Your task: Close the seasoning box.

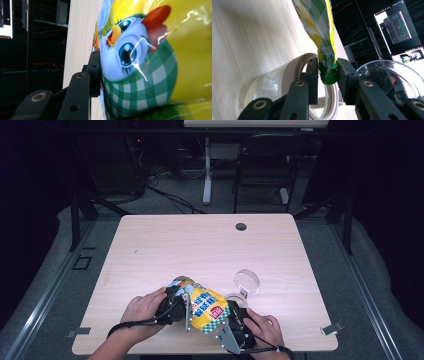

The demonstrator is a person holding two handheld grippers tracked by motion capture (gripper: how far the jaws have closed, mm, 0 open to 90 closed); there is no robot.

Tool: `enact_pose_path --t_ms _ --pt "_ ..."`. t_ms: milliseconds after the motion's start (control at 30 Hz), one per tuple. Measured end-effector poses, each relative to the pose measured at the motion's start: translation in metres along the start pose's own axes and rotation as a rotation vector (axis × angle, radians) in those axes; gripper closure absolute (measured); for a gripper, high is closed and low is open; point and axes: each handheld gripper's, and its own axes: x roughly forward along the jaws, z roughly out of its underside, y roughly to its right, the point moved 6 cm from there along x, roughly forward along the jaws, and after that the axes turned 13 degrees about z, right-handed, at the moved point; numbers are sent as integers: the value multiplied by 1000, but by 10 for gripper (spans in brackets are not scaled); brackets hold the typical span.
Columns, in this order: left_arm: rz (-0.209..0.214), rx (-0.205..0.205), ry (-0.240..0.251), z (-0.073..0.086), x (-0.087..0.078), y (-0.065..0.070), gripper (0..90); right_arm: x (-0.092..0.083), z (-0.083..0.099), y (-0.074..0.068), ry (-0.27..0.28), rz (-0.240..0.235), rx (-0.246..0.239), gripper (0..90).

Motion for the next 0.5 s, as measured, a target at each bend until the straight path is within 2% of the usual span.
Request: enact_pose_path --t_ms 67,233,367,500 --pt "0 4 -6 0 -1 0 681 0 0 0 -4 3 -8 716" --pt "-5 23 -19 -2 -3 -3 681 0 1 0 -6 -2 31 716" --pt "-11 32 -28 -4 -5 -5 680 -1 1 0 -8 -1 42 716" --pt "-31 44 -43 -5 -8 -6 680 -2 0 1 -16 7 43 716"
